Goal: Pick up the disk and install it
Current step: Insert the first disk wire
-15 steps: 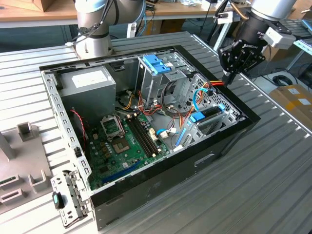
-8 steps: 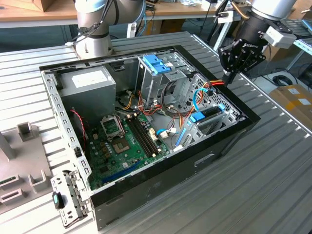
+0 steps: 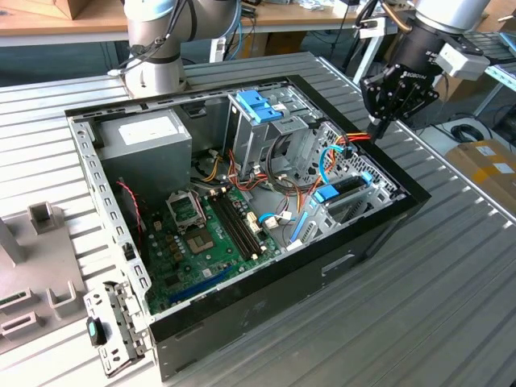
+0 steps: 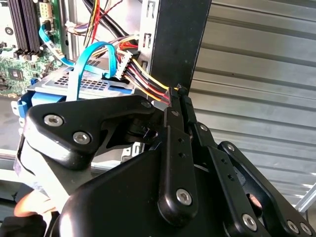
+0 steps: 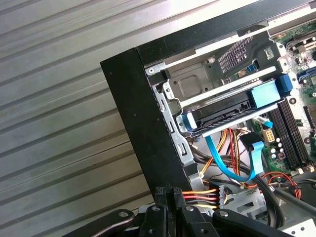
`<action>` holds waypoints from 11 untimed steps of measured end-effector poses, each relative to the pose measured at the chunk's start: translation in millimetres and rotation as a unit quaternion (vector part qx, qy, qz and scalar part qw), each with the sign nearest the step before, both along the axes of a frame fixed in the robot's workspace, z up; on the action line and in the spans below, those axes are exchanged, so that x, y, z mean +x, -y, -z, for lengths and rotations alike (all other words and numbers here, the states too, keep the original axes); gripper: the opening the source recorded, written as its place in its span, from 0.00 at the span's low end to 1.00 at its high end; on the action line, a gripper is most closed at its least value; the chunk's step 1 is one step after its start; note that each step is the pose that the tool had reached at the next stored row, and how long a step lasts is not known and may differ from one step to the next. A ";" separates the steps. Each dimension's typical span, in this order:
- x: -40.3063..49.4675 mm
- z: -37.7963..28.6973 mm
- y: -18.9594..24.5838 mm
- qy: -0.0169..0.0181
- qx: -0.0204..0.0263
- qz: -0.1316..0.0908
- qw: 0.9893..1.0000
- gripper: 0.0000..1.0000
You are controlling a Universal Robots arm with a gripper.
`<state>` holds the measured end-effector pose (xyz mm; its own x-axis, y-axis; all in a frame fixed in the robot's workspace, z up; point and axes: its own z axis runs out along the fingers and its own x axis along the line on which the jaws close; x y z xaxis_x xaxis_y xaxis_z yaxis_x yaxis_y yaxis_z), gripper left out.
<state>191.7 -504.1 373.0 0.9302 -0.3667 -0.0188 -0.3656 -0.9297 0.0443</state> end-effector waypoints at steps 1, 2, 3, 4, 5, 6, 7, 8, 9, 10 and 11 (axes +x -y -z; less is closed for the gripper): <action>-0.3 0.0 0.0 0.000 0.000 0.000 1.000 0.16; -0.6 0.0 0.0 0.000 0.000 0.000 1.000 0.16; -0.7 -0.1 0.0 0.000 0.000 0.000 1.000 0.16; -0.8 0.0 0.0 0.000 0.001 0.000 1.000 0.16; -0.9 -0.1 0.0 0.000 0.001 0.000 1.000 0.16; -1.2 -0.1 0.0 0.000 0.001 0.000 1.000 0.16; -1.3 -0.1 0.0 0.000 0.001 0.000 1.000 0.16; -1.7 -0.2 0.0 0.000 0.001 0.000 1.000 0.16; -2.0 -0.3 0.0 0.000 0.001 0.000 1.000 0.16; -2.6 -0.7 0.0 0.000 0.001 0.000 1.000 0.16; -3.4 -1.1 0.0 0.000 0.001 0.000 1.000 0.16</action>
<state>188.3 -504.1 374.1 0.9301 -0.3667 -0.0195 -0.3657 -0.9298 0.0417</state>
